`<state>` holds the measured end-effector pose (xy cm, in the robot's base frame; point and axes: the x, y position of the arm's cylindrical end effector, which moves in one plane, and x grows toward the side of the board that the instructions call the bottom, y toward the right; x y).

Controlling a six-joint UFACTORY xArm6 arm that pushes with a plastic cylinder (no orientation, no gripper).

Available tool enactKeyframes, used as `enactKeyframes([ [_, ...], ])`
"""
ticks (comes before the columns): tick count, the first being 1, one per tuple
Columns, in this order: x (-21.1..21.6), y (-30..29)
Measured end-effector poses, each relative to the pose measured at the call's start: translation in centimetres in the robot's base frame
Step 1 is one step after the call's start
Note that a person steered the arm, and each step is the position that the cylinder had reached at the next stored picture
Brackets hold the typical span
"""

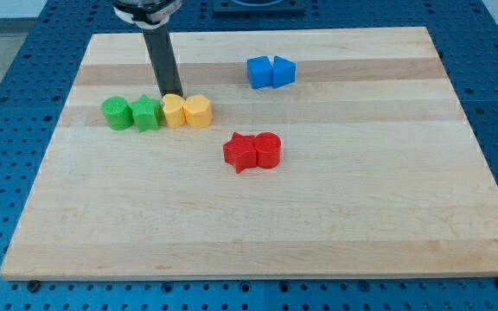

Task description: Separate blue cube from blue triangle

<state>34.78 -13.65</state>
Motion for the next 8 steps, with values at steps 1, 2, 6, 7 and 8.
enactKeyframes([
  [1,-0.2,0.0],
  [2,-1.8,0.2],
  [6,-7.8,8.8],
  [7,-7.9,12.1],
  [8,-7.9,14.0],
])
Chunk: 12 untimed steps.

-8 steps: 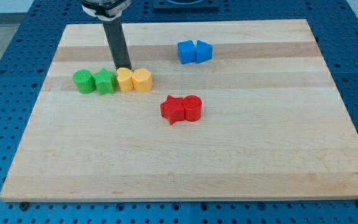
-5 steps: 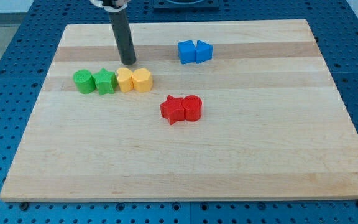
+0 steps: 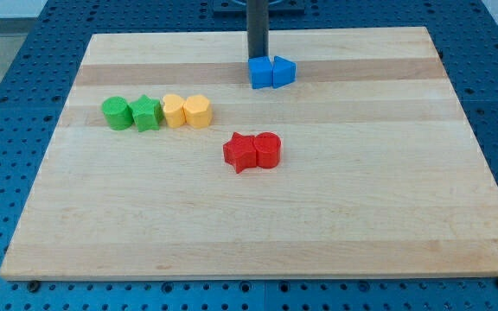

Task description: Separate blue cube from blue triangle

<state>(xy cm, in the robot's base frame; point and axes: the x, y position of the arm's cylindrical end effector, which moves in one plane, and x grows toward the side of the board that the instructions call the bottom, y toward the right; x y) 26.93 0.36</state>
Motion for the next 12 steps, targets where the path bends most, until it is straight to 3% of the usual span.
enactKeyframes([
  [4,6.5,0.7],
  [9,11.2,3.3],
  [12,9.1,3.0],
])
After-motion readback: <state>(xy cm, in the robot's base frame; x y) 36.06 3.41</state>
